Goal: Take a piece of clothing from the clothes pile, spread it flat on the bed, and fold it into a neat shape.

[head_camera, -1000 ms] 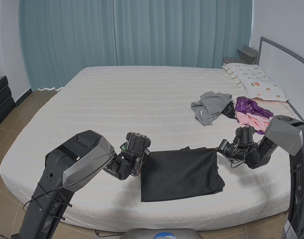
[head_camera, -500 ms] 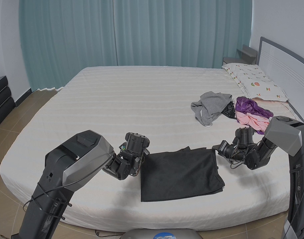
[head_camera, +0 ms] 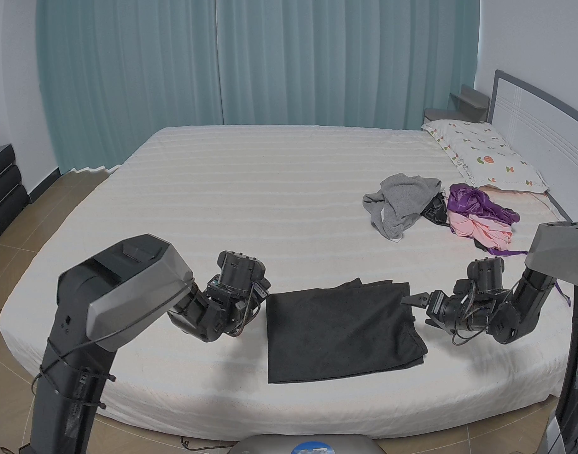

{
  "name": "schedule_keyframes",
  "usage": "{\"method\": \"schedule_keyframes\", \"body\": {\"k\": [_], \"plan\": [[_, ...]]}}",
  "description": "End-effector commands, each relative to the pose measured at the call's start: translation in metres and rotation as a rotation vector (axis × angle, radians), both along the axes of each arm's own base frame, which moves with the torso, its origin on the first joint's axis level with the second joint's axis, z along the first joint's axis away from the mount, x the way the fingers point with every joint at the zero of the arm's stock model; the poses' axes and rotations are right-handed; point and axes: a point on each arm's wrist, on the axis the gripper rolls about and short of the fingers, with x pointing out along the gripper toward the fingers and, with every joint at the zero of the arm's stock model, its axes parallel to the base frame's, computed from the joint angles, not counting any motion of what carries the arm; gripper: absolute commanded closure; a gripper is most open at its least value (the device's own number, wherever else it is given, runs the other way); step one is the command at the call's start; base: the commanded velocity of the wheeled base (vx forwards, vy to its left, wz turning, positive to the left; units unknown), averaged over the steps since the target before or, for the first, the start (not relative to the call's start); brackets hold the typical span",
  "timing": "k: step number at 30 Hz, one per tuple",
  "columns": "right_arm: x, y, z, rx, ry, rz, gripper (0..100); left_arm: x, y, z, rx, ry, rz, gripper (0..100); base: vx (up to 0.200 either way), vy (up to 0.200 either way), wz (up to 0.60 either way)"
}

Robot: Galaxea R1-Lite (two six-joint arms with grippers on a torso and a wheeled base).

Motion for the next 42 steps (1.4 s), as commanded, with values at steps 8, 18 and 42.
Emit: {"method": "schedule_keyframes", "body": {"k": [8,18,42], "plan": [[-0.053,-0.009,-0.01,-0.047,-0.062,0.161,0,-0.071,0.048,0.041,-0.144,0.121,0.036,0,0.0,0.0,0.0],[-0.052,0.0,-0.023,-0.092,-0.064,0.235,0,-0.074,0.069,0.031,-0.185,0.088,0.067,0,0.0,0.0,0.0],[-0.08,-0.019,-0.018,-0.168,-0.074,0.245,100,-0.078,0.071,0.029,-0.189,0.081,0.065,0,0.0,0.0,0.0]]}}
